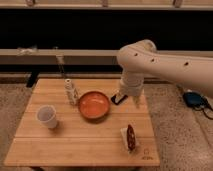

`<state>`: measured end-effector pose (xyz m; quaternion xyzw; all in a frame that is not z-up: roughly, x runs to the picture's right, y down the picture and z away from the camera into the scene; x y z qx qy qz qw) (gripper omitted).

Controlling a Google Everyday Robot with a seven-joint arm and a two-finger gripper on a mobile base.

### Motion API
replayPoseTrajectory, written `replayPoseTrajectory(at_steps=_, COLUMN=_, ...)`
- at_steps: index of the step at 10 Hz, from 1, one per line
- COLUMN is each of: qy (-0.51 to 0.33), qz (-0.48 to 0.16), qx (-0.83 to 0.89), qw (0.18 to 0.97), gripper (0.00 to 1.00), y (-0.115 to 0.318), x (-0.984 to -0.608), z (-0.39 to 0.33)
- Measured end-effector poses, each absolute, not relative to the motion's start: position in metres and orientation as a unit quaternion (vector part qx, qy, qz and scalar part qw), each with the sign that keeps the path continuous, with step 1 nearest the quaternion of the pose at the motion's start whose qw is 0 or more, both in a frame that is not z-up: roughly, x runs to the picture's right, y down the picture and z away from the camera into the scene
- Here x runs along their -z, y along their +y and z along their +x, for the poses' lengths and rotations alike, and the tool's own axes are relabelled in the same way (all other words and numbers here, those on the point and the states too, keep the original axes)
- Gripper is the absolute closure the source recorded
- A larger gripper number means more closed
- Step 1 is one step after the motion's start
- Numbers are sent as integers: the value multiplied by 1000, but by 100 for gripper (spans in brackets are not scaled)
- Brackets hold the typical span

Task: Move the arm in a circular motion

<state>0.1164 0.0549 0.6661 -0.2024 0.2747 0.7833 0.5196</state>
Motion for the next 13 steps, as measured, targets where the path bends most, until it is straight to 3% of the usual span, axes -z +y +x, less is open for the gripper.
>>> replayPoseTrajectory(at_steps=3, qy=255, qz=-205, qx=-781, qw=532, gripper=35, y=28, x=-698, z=124)
replayPoseTrajectory(at_steps=7, qy=243, qz=-231, qx=-731, qw=594, gripper=35, y=-11, x=-745, z=81)
replayPoseTrajectory(at_steps=13, qy=223, qz=-287, qx=-632, qw=684, gripper=35, y=-30, x=-788, z=21)
